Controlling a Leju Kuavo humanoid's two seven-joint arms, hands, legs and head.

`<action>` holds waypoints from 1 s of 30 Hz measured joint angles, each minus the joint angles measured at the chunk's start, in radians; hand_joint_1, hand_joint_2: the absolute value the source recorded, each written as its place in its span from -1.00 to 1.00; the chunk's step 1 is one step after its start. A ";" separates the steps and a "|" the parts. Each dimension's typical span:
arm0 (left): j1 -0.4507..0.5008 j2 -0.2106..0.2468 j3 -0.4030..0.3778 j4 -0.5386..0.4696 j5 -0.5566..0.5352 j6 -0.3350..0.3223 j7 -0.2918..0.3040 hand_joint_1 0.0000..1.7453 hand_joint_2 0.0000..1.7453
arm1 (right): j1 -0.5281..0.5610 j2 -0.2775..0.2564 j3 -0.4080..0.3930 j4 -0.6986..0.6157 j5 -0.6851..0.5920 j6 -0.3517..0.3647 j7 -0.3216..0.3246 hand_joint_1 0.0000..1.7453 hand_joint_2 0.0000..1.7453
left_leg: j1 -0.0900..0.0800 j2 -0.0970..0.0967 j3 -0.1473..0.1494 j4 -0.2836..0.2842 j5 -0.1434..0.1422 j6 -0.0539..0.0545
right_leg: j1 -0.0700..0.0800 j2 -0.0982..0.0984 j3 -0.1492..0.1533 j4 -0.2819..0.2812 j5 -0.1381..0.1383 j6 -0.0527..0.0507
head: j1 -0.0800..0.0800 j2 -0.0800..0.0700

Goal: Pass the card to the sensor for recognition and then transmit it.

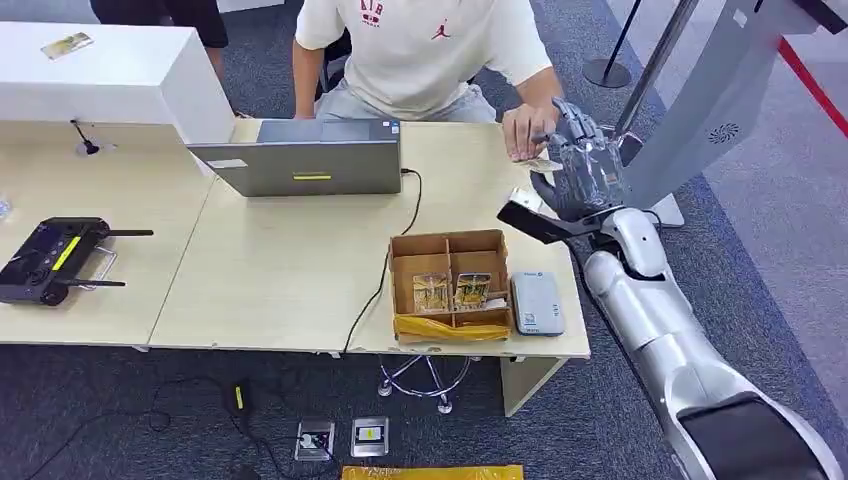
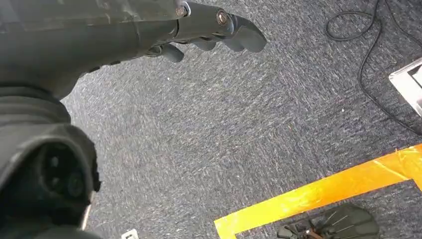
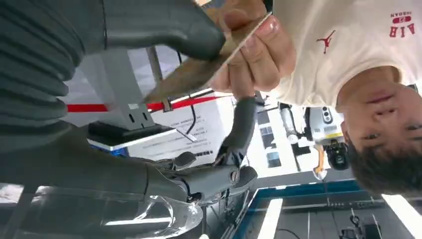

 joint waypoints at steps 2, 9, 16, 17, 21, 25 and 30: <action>0.000 0.000 -0.001 0.000 0.000 0.000 0.000 -1.00 -1.00 | 0.003 -0.004 0.002 0.000 -0.005 0.002 0.000 1.00 1.00 | 0.000 0.000 0.000 0.000 0.000 0.000 | 0.000 0.000 0.000 0.000 0.000 0.000 | 0.000 0.000; 0.000 0.000 -0.007 0.000 -0.001 0.000 -0.001 -1.00 -1.00 | 0.007 -0.013 0.006 -0.003 -0.011 0.008 0.006 1.00 1.00 | 0.000 0.000 0.000 0.000 0.000 0.000 | 0.000 0.000 0.000 0.000 0.000 0.000 | 0.000 0.000; 0.001 0.000 -0.016 0.000 -0.004 -0.001 -0.002 -1.00 -1.00 | 0.012 -0.025 0.015 -0.015 -0.013 0.011 0.012 1.00 1.00 | 0.000 0.001 0.000 0.000 0.000 0.000 | 0.000 0.000 0.000 0.000 0.000 0.000 | 0.000 0.000; 0.001 0.000 -0.016 0.000 -0.004 -0.001 -0.002 -1.00 -1.00 | 0.013 -0.026 0.016 -0.016 -0.014 0.011 0.012 1.00 1.00 | 0.000 0.001 0.000 0.000 0.000 0.000 | 0.000 0.000 0.000 0.000 0.000 0.000 | 0.000 0.000; 0.001 0.000 -0.017 0.000 -0.004 0.000 -0.002 -1.00 -1.00 | 0.017 -0.032 0.018 -0.025 -0.022 0.022 0.019 1.00 1.00 | 0.000 0.001 0.000 0.000 0.000 0.000 | 0.000 0.000 0.000 0.000 0.000 0.000 | 0.000 0.000; 0.001 0.000 -0.017 0.000 0.003 0.001 -0.003 -1.00 -1.00 | 0.037 -0.048 0.019 -0.046 -0.042 0.055 0.035 1.00 1.00 | 0.000 0.001 0.000 0.000 0.000 0.000 | 0.000 0.000 0.000 0.000 0.000 0.000 | 0.000 0.000; 0.002 0.000 -0.017 0.000 0.016 0.005 -0.003 -1.00 -1.00 | 0.082 -0.079 0.019 -0.082 -0.055 0.086 0.048 1.00 1.00 | 0.000 0.001 0.000 0.000 -0.001 0.000 | 0.000 0.001 0.000 0.000 0.000 0.000 | 0.000 0.000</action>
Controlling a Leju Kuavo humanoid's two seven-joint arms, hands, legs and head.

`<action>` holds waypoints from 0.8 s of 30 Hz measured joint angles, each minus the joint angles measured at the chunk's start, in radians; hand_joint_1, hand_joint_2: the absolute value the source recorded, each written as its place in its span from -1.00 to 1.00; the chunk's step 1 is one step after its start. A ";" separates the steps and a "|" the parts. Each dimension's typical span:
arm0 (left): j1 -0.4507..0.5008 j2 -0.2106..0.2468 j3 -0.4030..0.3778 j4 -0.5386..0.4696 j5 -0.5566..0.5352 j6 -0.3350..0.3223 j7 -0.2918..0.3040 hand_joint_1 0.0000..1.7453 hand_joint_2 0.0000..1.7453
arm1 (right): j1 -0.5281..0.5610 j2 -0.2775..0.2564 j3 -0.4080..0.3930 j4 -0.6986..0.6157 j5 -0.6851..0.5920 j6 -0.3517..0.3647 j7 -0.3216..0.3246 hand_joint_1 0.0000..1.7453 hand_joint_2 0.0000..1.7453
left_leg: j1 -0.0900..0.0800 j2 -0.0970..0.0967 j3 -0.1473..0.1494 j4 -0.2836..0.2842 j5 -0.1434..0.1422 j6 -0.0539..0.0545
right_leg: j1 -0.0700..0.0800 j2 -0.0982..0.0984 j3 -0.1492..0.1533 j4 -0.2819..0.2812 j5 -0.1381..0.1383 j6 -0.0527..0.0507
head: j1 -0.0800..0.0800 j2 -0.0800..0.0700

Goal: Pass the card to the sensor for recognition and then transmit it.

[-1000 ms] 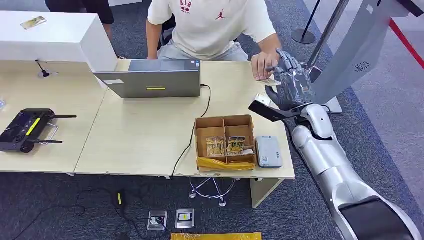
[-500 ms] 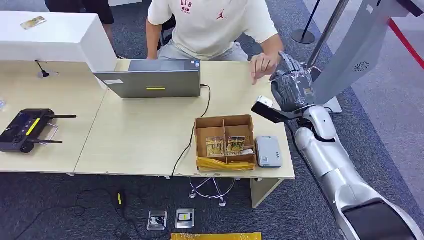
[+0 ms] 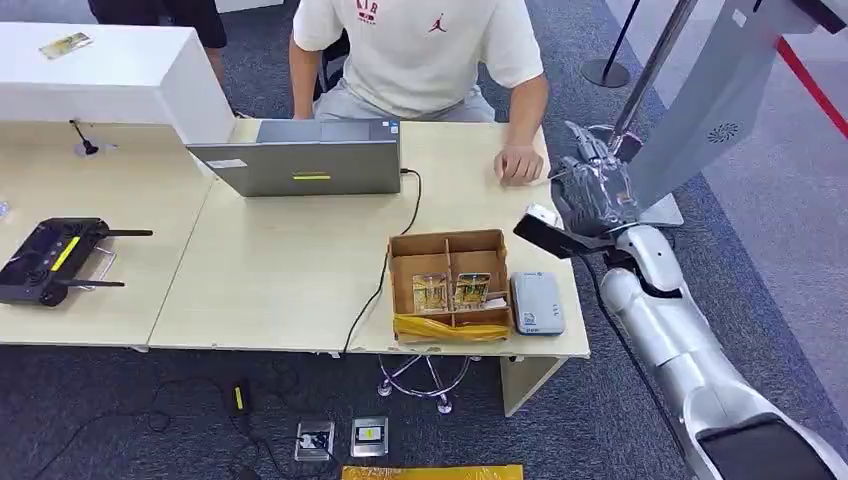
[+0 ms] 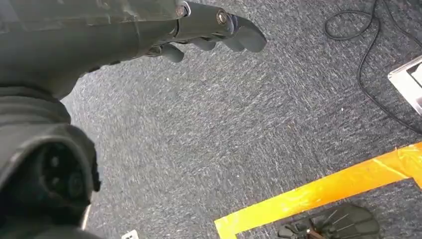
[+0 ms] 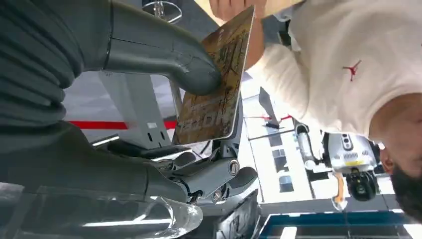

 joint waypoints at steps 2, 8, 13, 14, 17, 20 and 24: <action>0.003 0.000 0.000 0.000 0.007 0.003 0.000 -1.00 -1.00 | 0.025 -0.015 0.000 -0.018 -0.009 0.021 0.015 1.00 1.00 | 0.000 0.000 0.000 0.000 0.000 0.000 | 0.000 0.000 0.000 0.000 0.000 0.000 | 0.000 0.000; 0.014 0.011 0.000 0.000 0.019 0.004 -0.001 -1.00 -1.00 | 0.127 -0.072 0.000 -0.112 -0.025 0.088 0.061 1.00 1.00 | 0.000 0.000 0.000 0.000 -0.001 0.000 | 0.000 0.000 0.000 0.000 0.000 0.000 | 0.000 0.000; 0.022 0.021 0.000 0.000 0.029 0.005 -0.009 -1.00 -1.00 | 0.186 -0.112 0.000 -0.179 -0.027 0.134 0.086 1.00 1.00 | 0.000 0.004 0.001 0.000 -0.002 -0.001 | 0.000 0.003 -0.001 -0.001 0.000 0.000 | 0.000 0.000; 0.022 0.022 0.000 0.000 0.029 0.006 -0.011 -1.00 -1.00 | 0.194 -0.117 0.000 -0.186 -0.027 0.139 0.090 1.00 1.00 | 0.000 0.004 0.002 0.000 -0.002 -0.001 | 0.000 0.003 0.000 -0.001 0.000 0.000 | 0.000 0.000; 0.024 0.025 0.000 0.000 0.029 0.006 -0.013 -1.00 -1.00 | 0.259 -0.143 0.000 -0.228 -0.028 0.152 0.105 1.00 1.00 | 0.000 0.001 0.001 0.000 -0.002 0.000 | 0.000 -0.001 0.001 -0.001 -0.001 0.000 | 0.001 0.000; 0.025 0.030 0.000 0.000 0.029 0.006 -0.013 -1.00 -1.00 | 0.298 -0.152 0.000 -0.260 -0.027 0.153 0.111 1.00 1.00 | 0.000 0.004 0.001 0.000 -0.003 -0.001 | 0.000 0.002 0.000 0.000 -0.001 0.000 | 0.000 0.000; 0.018 0.031 0.000 0.000 0.027 0.005 -0.013 -1.00 -1.00 | 0.323 -0.158 0.000 -0.277 -0.020 0.153 0.115 1.00 1.00 | 0.000 0.004 0.001 0.000 -0.003 -0.001 | 0.000 0.003 0.000 0.000 -0.001 0.000 | 0.000 0.000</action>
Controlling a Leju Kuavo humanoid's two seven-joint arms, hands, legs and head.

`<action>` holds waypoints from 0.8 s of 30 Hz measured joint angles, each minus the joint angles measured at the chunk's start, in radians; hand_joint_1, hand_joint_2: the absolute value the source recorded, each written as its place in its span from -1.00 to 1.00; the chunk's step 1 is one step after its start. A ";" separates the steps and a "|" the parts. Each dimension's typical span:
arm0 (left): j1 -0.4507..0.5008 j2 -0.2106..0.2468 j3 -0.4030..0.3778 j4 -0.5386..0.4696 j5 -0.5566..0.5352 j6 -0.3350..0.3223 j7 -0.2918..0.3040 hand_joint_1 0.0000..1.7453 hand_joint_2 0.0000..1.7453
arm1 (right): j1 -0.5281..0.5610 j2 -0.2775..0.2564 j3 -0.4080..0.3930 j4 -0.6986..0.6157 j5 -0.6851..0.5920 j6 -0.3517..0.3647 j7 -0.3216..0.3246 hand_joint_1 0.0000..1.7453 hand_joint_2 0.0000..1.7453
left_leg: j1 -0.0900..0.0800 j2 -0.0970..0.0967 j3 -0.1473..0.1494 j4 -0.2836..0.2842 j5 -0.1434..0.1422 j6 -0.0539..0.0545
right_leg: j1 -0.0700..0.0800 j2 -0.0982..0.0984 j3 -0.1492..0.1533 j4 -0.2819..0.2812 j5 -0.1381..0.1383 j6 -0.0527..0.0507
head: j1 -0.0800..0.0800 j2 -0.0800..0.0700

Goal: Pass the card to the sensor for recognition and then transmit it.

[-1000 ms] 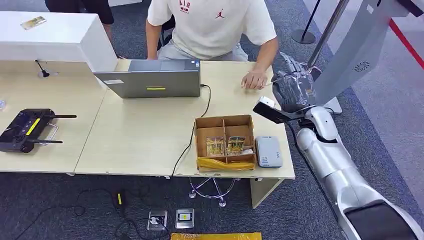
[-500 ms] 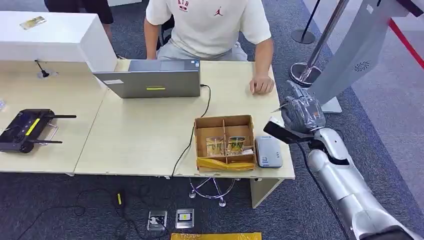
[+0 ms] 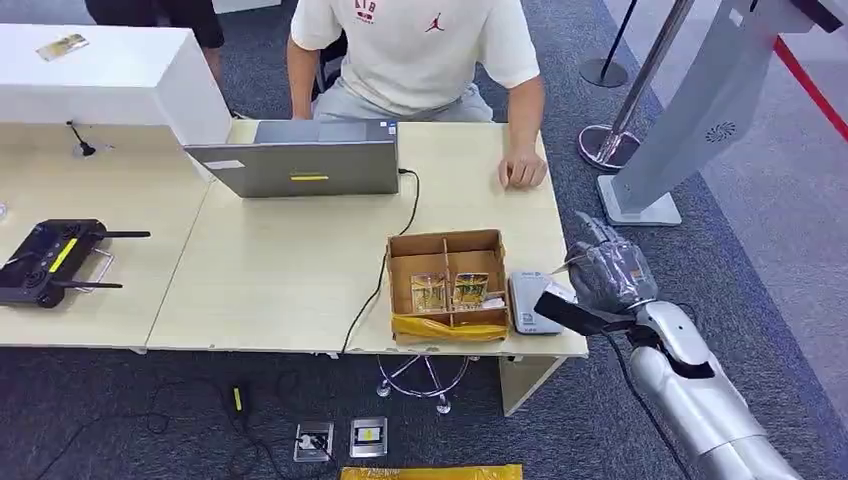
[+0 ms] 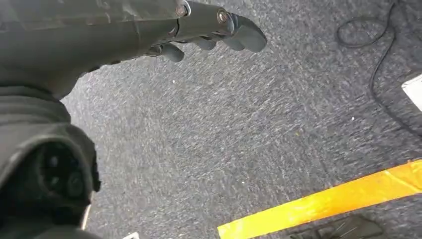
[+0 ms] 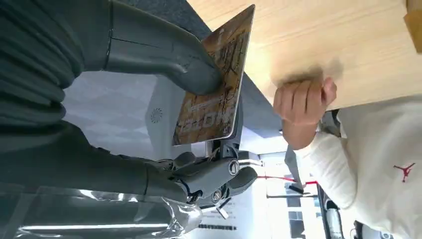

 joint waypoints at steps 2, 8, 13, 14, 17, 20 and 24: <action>0.000 0.001 0.000 0.000 -0.001 0.000 0.000 -1.00 -1.00 | 0.008 0.000 0.000 -0.003 0.005 -0.001 0.000 1.00 1.00 | 0.000 0.000 0.000 0.000 0.000 0.000 | 0.000 0.000 0.000 0.000 0.000 0.000 | 0.000 0.000; -0.002 0.003 0.000 0.000 -0.001 -0.002 0.000 -1.00 -1.00 | 0.014 0.001 0.001 -0.010 0.015 -0.001 -0.007 1.00 1.00 | 0.000 0.000 0.000 0.000 0.000 0.000 | 0.000 0.000 0.000 0.000 0.000 0.000 | 0.000 0.000; -0.002 0.003 0.000 0.000 -0.001 -0.002 0.000 -1.00 -1.00 | 0.016 0.005 0.005 -0.010 0.018 0.000 -0.011 1.00 1.00 | 0.000 0.000 0.000 0.000 0.000 0.000 | 0.000 0.000 0.000 0.000 0.000 0.000 | 0.000 0.000; -0.002 0.003 0.000 0.000 -0.001 -0.003 0.000 -1.00 -1.00 | 0.016 0.005 0.007 -0.010 0.021 0.000 -0.012 1.00 1.00 | 0.000 0.000 0.000 0.000 0.000 0.000 | 0.000 0.000 0.000 0.000 0.000 0.000 | 0.000 0.000; -0.002 0.003 0.000 0.000 0.000 -0.006 -0.003 -1.00 -1.00 | 0.017 0.010 0.015 -0.010 0.022 0.002 -0.020 1.00 1.00 | 0.000 0.000 0.000 0.000 0.000 0.000 | 0.000 0.000 0.000 0.000 0.000 0.000 | 0.000 0.000; -0.002 0.005 0.000 0.000 -0.002 -0.010 -0.003 -1.00 -1.00 | 0.017 0.016 0.020 -0.010 0.021 0.008 -0.021 1.00 1.00 | 0.000 0.000 0.000 0.000 0.000 0.000 | 0.000 0.000 0.000 0.000 0.000 0.000 | 0.000 0.000; -0.007 0.006 -0.003 0.000 -0.010 -0.018 -0.003 -1.00 -1.00 | 0.026 0.022 0.030 -0.010 0.032 0.009 -0.020 1.00 1.00 | 0.000 0.000 0.000 0.000 0.000 0.000 | 0.000 0.000 0.000 0.000 0.000 0.000 | 0.000 0.000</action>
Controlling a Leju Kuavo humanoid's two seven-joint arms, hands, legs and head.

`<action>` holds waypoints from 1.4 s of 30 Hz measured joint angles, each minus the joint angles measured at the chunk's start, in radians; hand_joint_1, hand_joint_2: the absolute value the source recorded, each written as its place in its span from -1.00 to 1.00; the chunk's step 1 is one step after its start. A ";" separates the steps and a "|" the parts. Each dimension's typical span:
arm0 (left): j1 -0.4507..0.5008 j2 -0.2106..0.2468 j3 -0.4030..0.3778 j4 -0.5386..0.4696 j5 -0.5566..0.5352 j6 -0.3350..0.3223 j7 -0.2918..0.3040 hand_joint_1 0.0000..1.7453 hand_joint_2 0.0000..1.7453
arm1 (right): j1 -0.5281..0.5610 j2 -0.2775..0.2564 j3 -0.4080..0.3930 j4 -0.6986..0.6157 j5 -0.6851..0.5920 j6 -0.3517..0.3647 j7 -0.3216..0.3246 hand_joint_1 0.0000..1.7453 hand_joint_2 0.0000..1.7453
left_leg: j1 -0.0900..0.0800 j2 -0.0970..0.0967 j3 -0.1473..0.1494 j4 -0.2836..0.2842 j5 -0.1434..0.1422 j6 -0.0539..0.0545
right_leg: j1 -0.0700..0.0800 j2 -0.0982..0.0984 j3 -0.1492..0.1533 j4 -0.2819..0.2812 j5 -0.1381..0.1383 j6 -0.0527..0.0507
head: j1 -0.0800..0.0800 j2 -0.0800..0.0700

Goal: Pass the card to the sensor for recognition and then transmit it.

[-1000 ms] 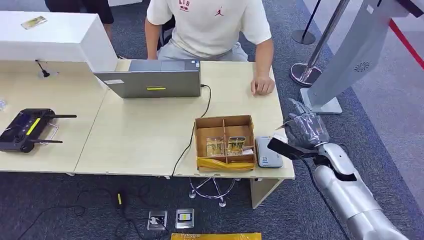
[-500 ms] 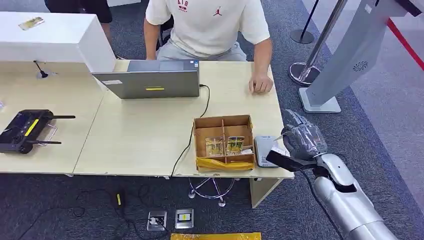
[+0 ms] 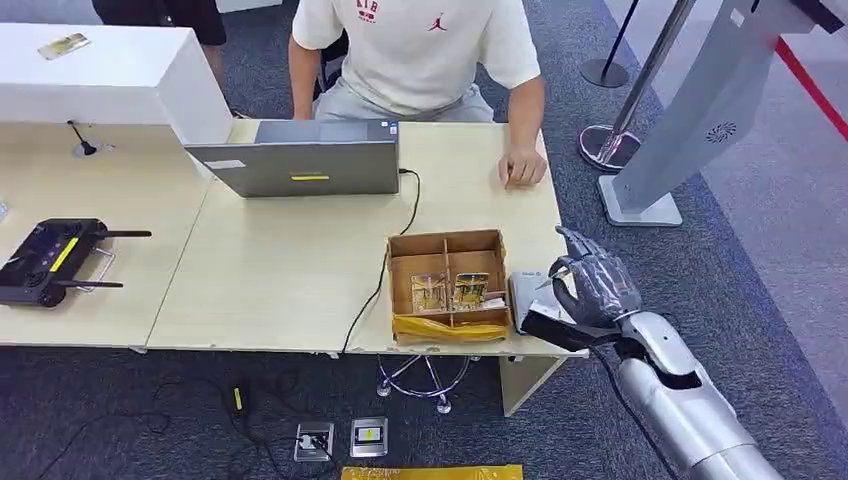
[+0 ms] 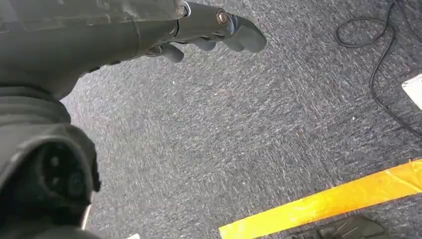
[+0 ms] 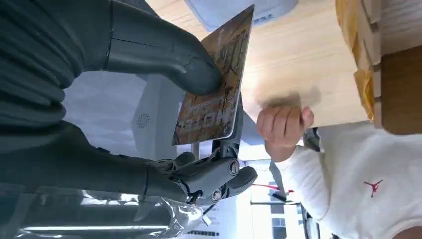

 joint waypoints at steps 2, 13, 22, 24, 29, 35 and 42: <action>-0.003 0.000 -0.003 0.000 0.000 -0.003 0.000 -1.00 -1.00 | 0.005 0.003 0.008 0.001 0.008 -0.001 0.001 1.00 1.00 | 0.000 0.000 0.000 0.000 0.000 0.000 | 0.000 0.000 0.000 0.000 0.000 0.000 | 0.000 0.000; -0.008 0.000 -0.004 0.000 0.012 -0.009 0.000 -1.00 -1.00 | 0.012 0.034 0.063 0.055 0.015 -0.013 -0.024 1.00 1.00 | 0.000 0.000 0.000 0.000 0.000 0.000 | 0.000 0.000 0.000 0.000 0.000 0.000 | 0.000 0.000; -0.003 0.000 -0.004 0.000 0.034 -0.003 0.000 -1.00 -1.00 | -0.003 0.053 0.090 0.114 0.016 -0.032 -0.053 1.00 1.00 | 0.000 0.000 0.000 0.000 0.000 0.000 | 0.000 0.000 0.000 0.000 0.000 0.000 | 0.000 0.000; 0.004 0.000 -0.004 0.000 0.040 0.003 0.000 -1.00 -1.00 | -0.004 0.060 0.100 0.130 0.016 -0.032 -0.056 1.00 1.00 | 0.000 0.000 0.000 0.000 0.000 0.000 | 0.000 0.000 0.000 0.000 0.000 0.000 | 0.000 0.000; 0.012 0.000 -0.004 0.000 0.047 0.009 0.000 -1.00 -1.00 | -0.012 0.072 0.115 0.155 0.016 -0.031 -0.060 1.00 1.00 | 0.000 0.000 0.000 0.000 0.000 0.000 | 0.000 0.000 0.000 0.000 0.000 0.000 | 0.000 0.000; 0.012 -0.001 -0.004 0.000 0.051 0.013 0.000 -1.00 -1.00 | -0.027 0.079 0.127 0.178 0.015 -0.032 -0.061 1.00 1.00 | 0.000 0.000 0.000 0.000 0.000 0.000 | 0.000 0.000 0.000 0.000 0.000 0.000 | 0.000 0.000; 0.012 -0.001 -0.004 0.000 0.045 0.017 0.000 -1.00 -1.00 | -0.047 0.085 0.130 0.195 0.013 -0.035 -0.063 1.00 1.00 | 0.000 0.000 0.000 0.000 0.000 0.000 | 0.000 0.000 0.000 0.000 0.000 0.000 | 0.000 0.000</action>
